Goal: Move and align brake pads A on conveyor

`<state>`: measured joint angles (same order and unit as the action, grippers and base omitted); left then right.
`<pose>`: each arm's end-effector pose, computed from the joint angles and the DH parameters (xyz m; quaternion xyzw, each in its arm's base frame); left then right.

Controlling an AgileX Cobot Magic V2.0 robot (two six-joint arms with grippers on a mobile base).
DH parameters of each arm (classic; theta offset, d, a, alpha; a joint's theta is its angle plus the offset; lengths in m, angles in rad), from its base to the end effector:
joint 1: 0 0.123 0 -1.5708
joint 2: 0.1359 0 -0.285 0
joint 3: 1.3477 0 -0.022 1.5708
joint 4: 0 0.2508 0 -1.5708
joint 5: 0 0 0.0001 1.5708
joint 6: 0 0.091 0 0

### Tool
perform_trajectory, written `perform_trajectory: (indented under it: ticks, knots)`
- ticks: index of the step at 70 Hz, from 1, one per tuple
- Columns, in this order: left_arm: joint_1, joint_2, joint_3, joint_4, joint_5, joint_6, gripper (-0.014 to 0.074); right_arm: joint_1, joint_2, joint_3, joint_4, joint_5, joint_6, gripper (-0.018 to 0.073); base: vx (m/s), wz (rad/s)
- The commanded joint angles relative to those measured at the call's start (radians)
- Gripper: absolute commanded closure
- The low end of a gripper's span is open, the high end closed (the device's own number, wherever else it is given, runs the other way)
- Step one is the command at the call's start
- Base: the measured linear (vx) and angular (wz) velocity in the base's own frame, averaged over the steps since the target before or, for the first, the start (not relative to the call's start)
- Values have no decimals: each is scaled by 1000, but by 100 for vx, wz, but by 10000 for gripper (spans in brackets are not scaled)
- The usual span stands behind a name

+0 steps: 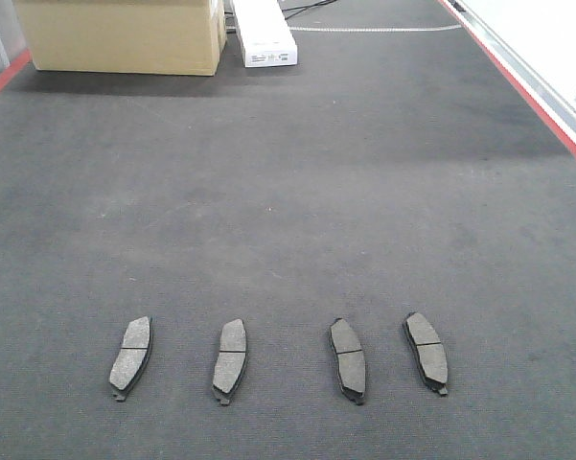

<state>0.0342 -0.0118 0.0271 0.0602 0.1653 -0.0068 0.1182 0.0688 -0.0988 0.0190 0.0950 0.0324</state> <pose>0.0563 0.0028 0.1897 0.0035 0.7392 0.0329 0.6726 0.0580 0.0071 0.2340 -0.0240 0.6988 0.0611 0.7123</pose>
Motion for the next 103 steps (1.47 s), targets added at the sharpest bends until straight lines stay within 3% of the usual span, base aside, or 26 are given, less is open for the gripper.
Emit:
perform_trajectory:
  ticks: [1,12,103]
  knots:
    - [1,-13,27,-7,-80,-10,603,-82,-53,21,15,-95,-51,563,0,0]
    - [1,-13,27,-7,-80,-9,603,-174,-88,102,24,-95,-52,563,0,0]
    - [1,-13,27,-7,-80,-9,603,-170,-88,133,24,-106,-45,563,0,0]
